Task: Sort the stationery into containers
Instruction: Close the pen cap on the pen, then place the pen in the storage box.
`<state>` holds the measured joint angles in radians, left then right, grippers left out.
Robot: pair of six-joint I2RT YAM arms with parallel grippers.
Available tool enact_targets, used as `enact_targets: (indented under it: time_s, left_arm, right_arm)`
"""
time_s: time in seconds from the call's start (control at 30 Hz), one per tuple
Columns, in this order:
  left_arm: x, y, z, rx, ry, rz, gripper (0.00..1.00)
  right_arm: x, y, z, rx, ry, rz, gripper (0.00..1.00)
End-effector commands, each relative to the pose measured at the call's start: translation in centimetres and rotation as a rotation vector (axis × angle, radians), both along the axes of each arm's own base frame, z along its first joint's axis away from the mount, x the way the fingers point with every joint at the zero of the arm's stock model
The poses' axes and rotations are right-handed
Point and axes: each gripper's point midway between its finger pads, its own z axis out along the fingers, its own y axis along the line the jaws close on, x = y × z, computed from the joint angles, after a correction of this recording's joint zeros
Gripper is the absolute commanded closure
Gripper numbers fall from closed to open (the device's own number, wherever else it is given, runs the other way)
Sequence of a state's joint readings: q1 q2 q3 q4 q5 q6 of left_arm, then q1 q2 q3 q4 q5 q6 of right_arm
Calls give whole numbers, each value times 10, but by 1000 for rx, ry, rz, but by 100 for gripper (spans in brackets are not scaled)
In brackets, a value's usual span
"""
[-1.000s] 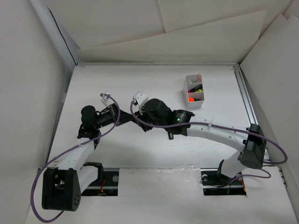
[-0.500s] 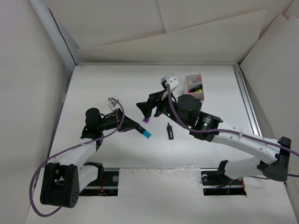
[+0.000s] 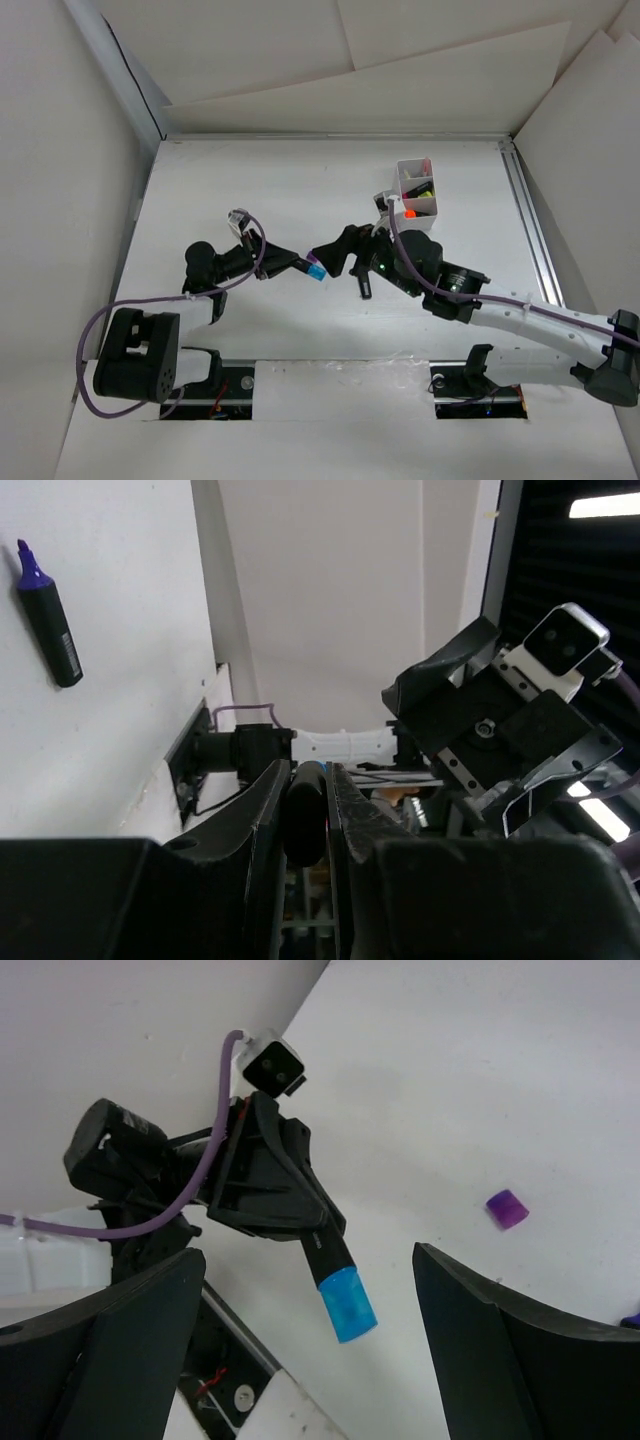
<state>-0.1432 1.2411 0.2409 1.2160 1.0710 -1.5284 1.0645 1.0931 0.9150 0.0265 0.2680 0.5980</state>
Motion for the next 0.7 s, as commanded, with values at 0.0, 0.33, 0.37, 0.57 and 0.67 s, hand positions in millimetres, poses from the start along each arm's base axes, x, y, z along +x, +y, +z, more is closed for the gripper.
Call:
enact_targets:
  time_s: [0.0, 0.33, 0.37, 0.57, 0.67]
  left_arm:
    - [-22, 4, 61, -135, -362, -11, 100]
    - [-31, 8, 71, -191, -445, 12, 100]
    - [-33, 8, 73, -190, -467, 13, 100]
    - [-27, 8, 70, -151, -472, 44, 100]
    - [-27, 8, 74, -135, -505, 52, 100]
  right_arm:
    - [-2, 2, 27, 141, 34, 20, 8]
    - [28, 3, -6, 185, 159, -11, 12]
    - [33, 2, -7, 194, 171, -7, 12]
    - [32, 18, -24, 199, 223, 73, 16]
    - [25, 31, -32, 203, 258, 141, 22]
